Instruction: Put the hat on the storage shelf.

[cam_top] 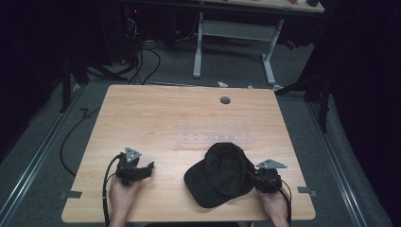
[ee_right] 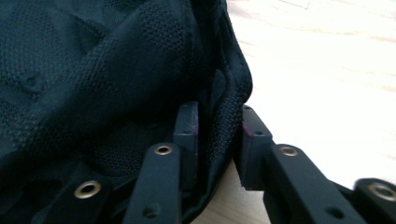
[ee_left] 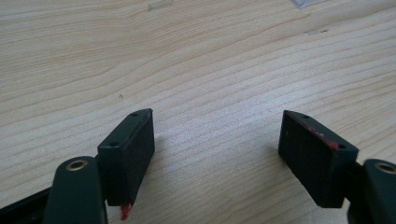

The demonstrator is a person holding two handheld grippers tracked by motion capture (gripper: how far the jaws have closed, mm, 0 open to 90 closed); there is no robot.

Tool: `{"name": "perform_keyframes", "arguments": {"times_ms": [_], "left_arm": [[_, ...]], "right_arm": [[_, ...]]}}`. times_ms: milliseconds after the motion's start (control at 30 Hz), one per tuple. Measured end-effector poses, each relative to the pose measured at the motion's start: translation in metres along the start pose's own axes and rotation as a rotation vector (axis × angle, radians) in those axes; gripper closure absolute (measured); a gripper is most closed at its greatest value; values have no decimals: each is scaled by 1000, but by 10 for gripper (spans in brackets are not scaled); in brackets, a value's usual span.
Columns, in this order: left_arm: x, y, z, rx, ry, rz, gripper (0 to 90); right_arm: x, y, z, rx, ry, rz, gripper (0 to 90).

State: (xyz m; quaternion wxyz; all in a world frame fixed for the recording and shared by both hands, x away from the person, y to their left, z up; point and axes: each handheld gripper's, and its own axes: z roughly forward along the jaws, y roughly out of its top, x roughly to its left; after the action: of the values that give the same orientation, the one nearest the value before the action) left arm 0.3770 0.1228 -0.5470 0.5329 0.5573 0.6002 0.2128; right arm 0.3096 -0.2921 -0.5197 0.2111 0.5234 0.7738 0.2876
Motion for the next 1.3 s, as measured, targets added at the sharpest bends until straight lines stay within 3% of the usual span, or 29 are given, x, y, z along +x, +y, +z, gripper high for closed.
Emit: {"name": "perform_keyframes", "arguments": {"times_ms": [67, 300, 467, 767, 1067, 1300], "left_arm": [[0, 0, 0, 0, 0, 1, 274], [0, 0, 0, 1, 1, 4, 273], [0, 0, 0, -1, 1, -1, 273], [-1, 0, 1, -2, 3, -3, 270], [-2, -1, 3, 18, -6, 8, 211], [-4, -2, 3, 24, -15, 12, 170]], "right_arm": [[-1, 0, 1, -7, 7, -27, 767], [-3, 1, 2, -12, 20, -13, 828], [-6, 1, 2, -24, 30, -9, 835], [-14, 9, -12, -105, 59, -11, 836], [-19, 21, -22, -147, 79, -39, 837], [-23, 29, -27, -168, 122, -31, 836]]}}
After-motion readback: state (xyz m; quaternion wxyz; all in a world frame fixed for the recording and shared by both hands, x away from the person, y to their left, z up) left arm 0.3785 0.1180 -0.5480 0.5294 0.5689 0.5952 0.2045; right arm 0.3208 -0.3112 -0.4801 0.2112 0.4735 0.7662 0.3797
